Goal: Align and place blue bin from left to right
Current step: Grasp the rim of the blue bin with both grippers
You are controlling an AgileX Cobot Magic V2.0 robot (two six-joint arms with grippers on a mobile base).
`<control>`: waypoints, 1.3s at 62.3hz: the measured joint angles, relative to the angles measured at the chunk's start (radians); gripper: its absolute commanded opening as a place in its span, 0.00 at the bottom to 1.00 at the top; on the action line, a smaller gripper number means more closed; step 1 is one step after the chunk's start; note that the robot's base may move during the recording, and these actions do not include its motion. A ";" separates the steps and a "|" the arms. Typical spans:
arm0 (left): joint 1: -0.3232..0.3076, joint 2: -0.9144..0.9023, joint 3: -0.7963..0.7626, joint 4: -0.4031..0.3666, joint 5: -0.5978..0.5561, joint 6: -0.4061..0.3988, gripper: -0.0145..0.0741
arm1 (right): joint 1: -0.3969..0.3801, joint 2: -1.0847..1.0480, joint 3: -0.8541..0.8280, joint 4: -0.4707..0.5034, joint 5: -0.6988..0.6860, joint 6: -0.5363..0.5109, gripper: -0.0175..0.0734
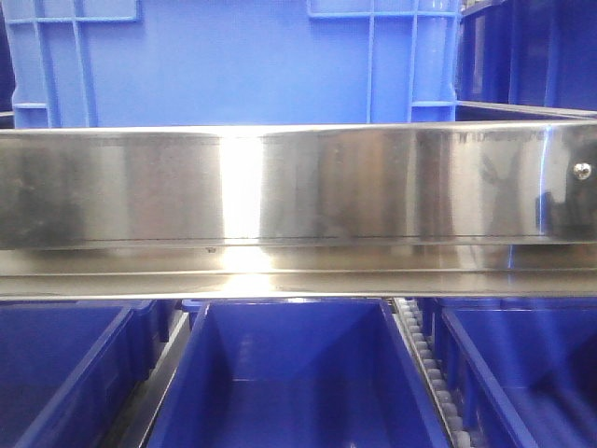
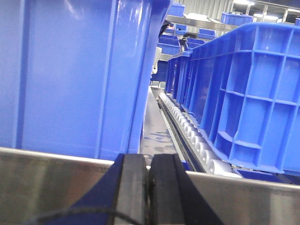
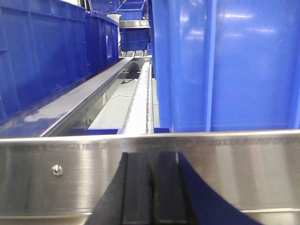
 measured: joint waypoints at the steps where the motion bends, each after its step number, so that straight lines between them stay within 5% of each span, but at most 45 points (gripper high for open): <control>1: 0.000 0.000 0.000 0.000 0.000 0.000 0.17 | 0.000 0.000 0.000 0.000 0.000 0.000 0.12; 67: 0.000 0.000 0.000 0.000 -0.027 0.000 0.17 | 0.000 0.000 0.000 0.004 -0.139 0.000 0.12; 75: 0.000 -0.001 -0.080 0.029 0.033 0.000 0.24 | 0.000 0.000 -0.066 0.008 -0.095 0.000 0.15; 81: 0.000 -0.002 -0.192 0.074 0.112 0.000 0.35 | 0.000 -0.002 -0.195 0.008 0.011 0.000 0.28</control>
